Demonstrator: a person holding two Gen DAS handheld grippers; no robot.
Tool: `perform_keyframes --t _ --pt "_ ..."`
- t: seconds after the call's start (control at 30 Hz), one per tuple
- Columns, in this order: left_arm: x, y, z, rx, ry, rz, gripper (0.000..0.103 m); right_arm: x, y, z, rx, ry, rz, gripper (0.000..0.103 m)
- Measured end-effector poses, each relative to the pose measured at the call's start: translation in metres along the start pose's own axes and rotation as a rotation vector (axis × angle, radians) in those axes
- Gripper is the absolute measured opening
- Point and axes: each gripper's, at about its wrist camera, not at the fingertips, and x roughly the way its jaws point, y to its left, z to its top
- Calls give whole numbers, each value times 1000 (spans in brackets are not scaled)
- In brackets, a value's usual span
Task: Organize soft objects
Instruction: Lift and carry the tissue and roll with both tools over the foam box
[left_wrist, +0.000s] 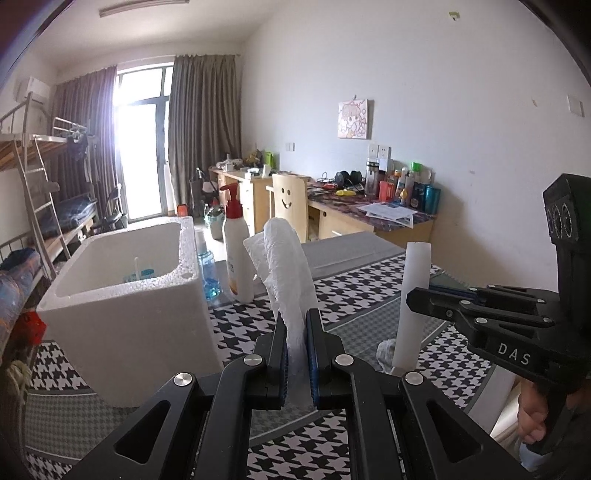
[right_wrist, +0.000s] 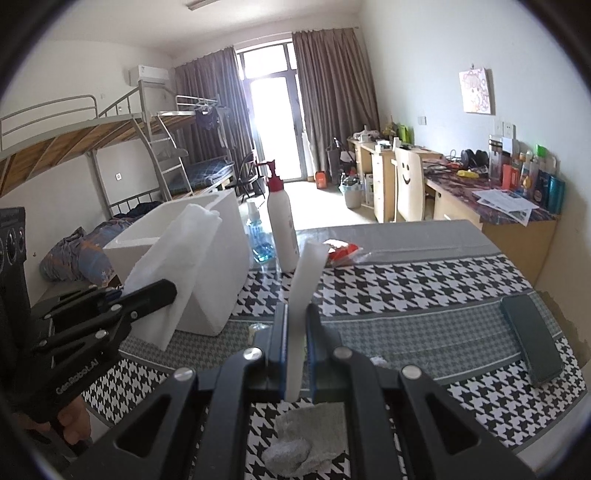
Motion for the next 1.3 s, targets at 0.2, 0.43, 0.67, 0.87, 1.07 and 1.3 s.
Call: perform_keyframes --t 0.2,0.43,0.67,0.87,1.07,1.3 --pt "0 2 6 9 -7 3 9 2 3 8 -16 -9 0 12" --pt "-3 5 15 15 -27 8 9 2 8 18 -32 -25 3 12" --pt "-6 7 23 20 -52 20 9 2 13 29 -49 -44 1 12" --pt "-6 11 28 20 -64 34 9 3 18 35 -60 -50 7 12" --pt "-8 16 33 19 -78 49 9 6 21 41 -71 -56 14 12" --pt "-8 25 39 5 -85 73 9 10 25 49 -80 -56 32 12"
